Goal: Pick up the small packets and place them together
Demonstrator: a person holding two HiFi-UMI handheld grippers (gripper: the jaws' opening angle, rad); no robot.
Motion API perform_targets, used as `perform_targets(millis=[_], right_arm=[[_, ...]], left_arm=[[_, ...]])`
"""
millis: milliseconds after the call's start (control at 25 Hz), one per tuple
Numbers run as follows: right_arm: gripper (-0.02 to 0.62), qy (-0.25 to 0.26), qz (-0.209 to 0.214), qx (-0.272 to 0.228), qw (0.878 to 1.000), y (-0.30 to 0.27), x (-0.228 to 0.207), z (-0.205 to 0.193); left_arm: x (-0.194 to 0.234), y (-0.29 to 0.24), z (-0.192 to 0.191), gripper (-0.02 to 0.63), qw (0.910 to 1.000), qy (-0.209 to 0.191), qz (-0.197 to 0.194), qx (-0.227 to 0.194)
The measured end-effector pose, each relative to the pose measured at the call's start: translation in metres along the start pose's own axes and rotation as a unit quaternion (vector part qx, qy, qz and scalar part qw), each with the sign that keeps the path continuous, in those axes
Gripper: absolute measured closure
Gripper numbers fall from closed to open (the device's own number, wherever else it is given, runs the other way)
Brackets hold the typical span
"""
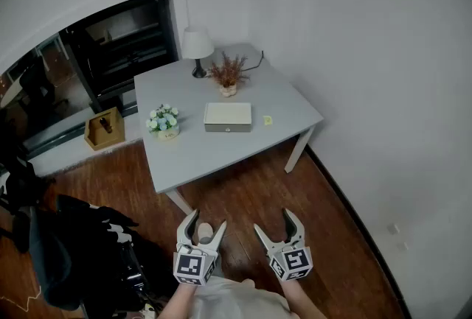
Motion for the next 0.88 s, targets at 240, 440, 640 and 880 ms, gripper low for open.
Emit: perform_targets(millis=[240,440,640,880], right_arm=[[0.216,0.014,-0.022,0.005,1.0,-0.069,-0.038,0.001],[0.216,0.035,-0.03,0.004,0.999,-0.151,-0.055,0.026],[0.218,0.044,-0.01,0.01,0.999,-0.24,-0.055,0.05],[0.218,0.029,-0.006,0.005,1.0,-0.323,-0.054,0.067]], left_arm=[[0.051,-0.071,0.004,0.308,0.9995,-0.024,-0.017,0.01],[0.11,-0.137,0.029,0.308,0.9996,-0.01,-0.025,0.001],[0.17,-0.193,0.056,0.308,0.9992,-0.003,-0.032,-0.023],[0.228,-0.233,0.079,0.308,0.9983,-0.007,-0.051,-0.029]])
Point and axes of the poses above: the fingertips, and each gripper's own axes: y backward along the fingers, x to its left, z out of its top, the point moved 8 cm from there along y, backward along the fingers, and after that the axes turned 6 degrees about y, right-handed, at the moved point
